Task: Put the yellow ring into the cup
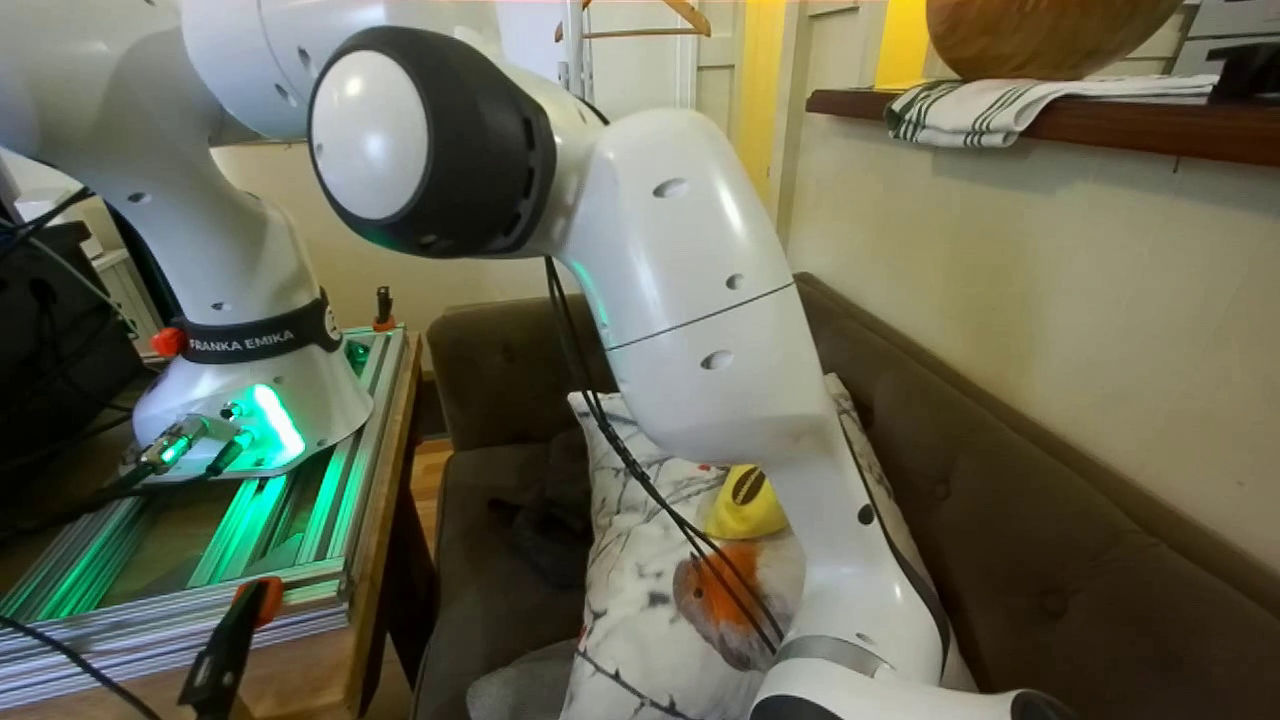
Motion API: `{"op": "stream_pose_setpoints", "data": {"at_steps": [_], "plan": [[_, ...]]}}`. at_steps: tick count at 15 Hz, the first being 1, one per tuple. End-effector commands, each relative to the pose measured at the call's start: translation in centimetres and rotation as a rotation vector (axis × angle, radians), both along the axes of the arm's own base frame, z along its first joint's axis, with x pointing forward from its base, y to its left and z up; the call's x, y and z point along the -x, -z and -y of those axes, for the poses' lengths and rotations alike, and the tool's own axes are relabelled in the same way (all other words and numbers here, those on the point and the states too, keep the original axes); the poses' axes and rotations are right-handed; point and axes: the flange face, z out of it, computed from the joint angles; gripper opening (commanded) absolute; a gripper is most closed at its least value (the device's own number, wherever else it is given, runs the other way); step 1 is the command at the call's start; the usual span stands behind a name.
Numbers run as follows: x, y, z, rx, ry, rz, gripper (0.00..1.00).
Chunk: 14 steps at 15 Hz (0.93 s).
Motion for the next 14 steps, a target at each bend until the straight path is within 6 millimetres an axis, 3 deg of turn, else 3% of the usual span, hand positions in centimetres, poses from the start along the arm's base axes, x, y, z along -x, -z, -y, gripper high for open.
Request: {"op": "stream_pose_setpoints", "data": {"at_steps": [1,3,4,5,8,9,14], "plan": [[0.4,0.5,0.7,-0.014,0.007,-0.005,0.55],[0.6,0.4,0.9,-0.009,0.012,-0.005,0.48],[0.6,0.4,1.1,-0.008,0.014,-0.004,0.40],[0.7,0.4,1.2,0.000,0.016,-0.002,0.40],[0.8,-0.2,1.5,0.028,0.016,0.013,0.19],[0.7,-0.9,1.5,0.036,0.010,0.030,0.10],[-1.8,-7.4,2.0,0.159,-0.043,0.283,0.10]]}}
